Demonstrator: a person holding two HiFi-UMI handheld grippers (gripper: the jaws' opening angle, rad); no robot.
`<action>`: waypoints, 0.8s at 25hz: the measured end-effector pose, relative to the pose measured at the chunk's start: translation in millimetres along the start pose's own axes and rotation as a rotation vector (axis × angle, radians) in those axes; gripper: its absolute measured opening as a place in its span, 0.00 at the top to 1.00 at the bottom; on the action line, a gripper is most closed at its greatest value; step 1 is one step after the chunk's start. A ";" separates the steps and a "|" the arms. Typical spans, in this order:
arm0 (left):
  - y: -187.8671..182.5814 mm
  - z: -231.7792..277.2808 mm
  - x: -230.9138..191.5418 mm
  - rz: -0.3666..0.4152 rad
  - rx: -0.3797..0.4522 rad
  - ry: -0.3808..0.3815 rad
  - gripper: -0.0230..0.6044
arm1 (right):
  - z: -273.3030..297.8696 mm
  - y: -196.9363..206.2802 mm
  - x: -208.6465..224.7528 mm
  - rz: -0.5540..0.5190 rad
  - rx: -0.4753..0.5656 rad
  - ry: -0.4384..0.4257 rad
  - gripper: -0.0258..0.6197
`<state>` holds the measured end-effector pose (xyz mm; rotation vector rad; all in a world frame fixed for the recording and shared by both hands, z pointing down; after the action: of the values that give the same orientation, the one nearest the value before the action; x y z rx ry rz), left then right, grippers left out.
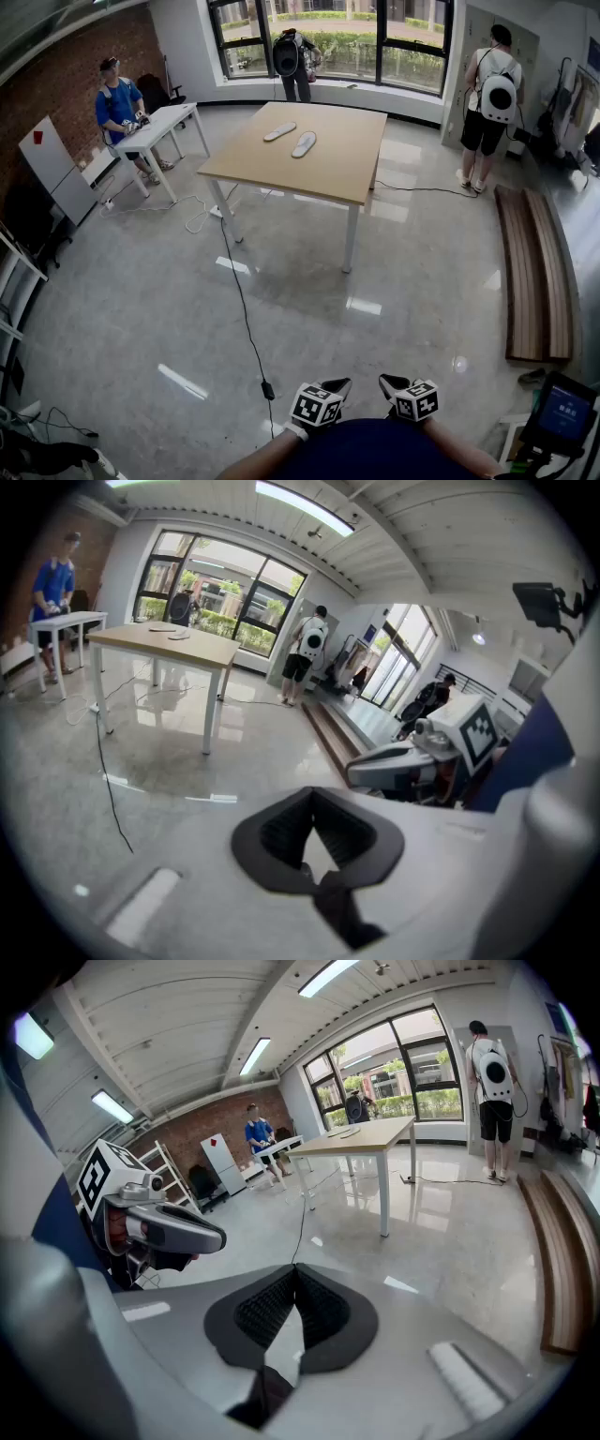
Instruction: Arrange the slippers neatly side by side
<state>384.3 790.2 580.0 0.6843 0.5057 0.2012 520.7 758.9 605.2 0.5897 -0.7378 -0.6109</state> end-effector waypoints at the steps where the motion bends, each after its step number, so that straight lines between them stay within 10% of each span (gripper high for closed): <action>1: -0.4 -6.0 -3.9 -0.010 0.000 0.001 0.96 | 3.3 -2.0 -5.9 0.002 -0.001 0.000 0.94; 20: 18.1 -47.2 -91.6 -0.196 0.036 -0.162 0.96 | 99.6 -36.9 -30.7 -0.045 -0.072 -0.137 0.94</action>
<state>281.3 799.0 595.4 0.6751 0.4183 -0.0475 416.7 728.1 626.8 0.5022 -0.8292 -0.7216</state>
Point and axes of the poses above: the fingertips, and each gripper's own axes: z forward along the fingers, x to its right, y out of its underside, the point moved 5 cm from there along -z, backward along the fingers, and after that the axes turned 7 degrees about -y, right-handed, at the moved point
